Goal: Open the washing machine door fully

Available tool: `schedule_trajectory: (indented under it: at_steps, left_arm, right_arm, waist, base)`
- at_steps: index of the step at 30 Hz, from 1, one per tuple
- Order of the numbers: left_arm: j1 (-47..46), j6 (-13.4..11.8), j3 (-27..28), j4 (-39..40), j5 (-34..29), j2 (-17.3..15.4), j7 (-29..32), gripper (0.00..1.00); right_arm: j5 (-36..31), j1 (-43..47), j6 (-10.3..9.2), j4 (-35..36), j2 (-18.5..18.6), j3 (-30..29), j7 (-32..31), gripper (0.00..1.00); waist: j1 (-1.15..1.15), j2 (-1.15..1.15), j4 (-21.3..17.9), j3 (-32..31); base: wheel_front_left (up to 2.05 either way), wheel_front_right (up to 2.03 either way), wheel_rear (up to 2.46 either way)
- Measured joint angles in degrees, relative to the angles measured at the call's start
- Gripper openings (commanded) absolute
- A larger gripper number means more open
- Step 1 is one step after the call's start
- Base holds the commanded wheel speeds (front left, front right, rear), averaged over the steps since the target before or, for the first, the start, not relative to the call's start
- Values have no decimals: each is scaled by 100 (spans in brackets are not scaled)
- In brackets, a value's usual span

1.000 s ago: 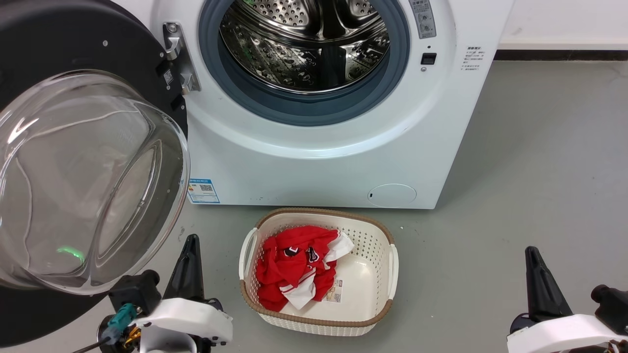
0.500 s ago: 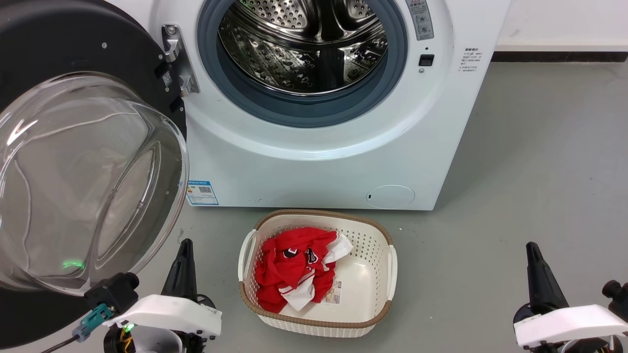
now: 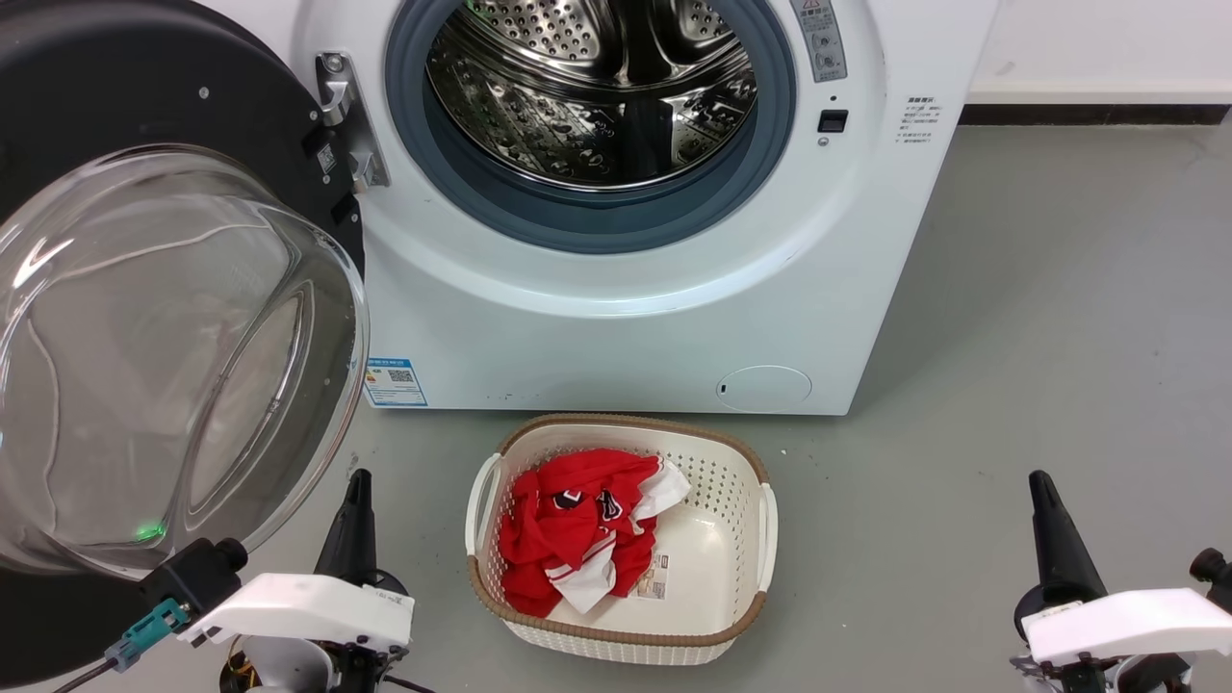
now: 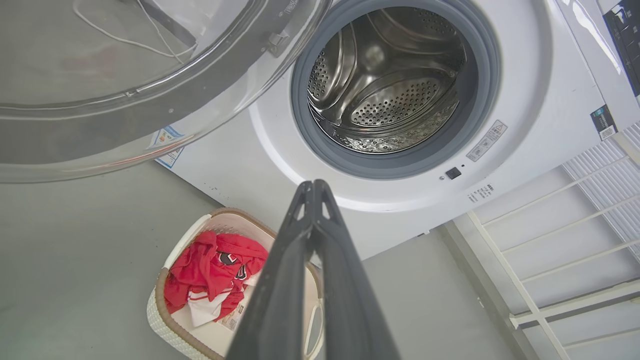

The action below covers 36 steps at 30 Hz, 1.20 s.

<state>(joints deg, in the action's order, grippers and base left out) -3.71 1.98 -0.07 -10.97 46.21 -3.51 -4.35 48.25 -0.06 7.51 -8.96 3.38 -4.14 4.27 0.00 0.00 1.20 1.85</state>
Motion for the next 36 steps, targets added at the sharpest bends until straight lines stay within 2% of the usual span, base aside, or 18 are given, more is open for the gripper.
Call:
schedule_trajectory:
  at_steps: [36]
  left_arm:
    - [-120, 263, 349, -162, 2417, 31, 572, 0]
  right_arm:
    - [2359, -297, -1, -259, 11, -64, -523, 0]
  waist:
    - [0, 0, -53, -73]
  base:
    - [0, 0, 0]
